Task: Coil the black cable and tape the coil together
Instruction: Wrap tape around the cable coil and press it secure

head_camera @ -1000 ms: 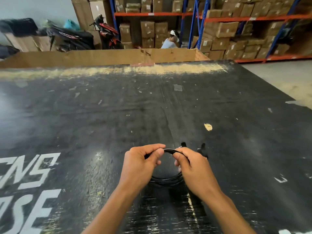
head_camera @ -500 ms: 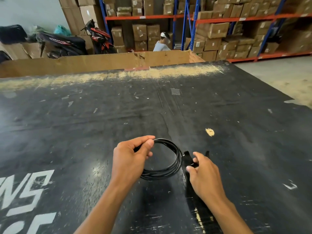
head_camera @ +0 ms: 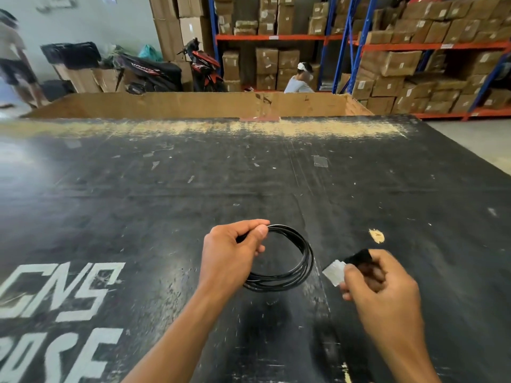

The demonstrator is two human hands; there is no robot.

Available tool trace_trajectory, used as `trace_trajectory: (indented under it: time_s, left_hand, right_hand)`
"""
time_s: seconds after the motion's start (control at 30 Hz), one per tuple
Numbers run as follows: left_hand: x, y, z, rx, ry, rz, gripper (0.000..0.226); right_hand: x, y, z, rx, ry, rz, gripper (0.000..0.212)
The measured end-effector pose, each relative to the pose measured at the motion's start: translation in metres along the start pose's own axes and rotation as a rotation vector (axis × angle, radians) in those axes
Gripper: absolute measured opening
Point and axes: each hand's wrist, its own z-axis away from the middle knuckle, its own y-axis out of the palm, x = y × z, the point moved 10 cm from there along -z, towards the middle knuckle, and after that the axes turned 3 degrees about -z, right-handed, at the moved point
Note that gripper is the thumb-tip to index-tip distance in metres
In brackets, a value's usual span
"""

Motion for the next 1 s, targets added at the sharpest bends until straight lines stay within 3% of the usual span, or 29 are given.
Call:
trace_trajectory:
  time_s: [0.1,0.23,0.37,0.57,1.0]
  left_hand:
    - [-0.003,0.005,0.0,0.013,0.002,-0.002,0.018]
    - [-0.009,0.012,0.0,0.022,0.016,-0.007,0.018]
    - [-0.019,0.018,0.002,0.04,0.055,-0.047,0.017]
    - [-0.027,0.019,0.006,0.062,0.097,-0.093,0.015]
    - [-0.028,0.03,0.007,0.186,0.109,-0.084,0.015]
  right_hand:
    - [0.037,-0.001,0.002,0.051,-0.046,-0.217,0.023]
    - [0.07,0.008,0.005,0.176,-0.164,-0.211,0.025]
    - [0.078,0.036,0.007,0.286,-0.328,0.094,0.016]
    - [0.094,0.059,0.018,0.283,-0.762,0.561,0.018]
    - [0.081,0.054,0.003,0.13,-0.791,0.425,0.02]
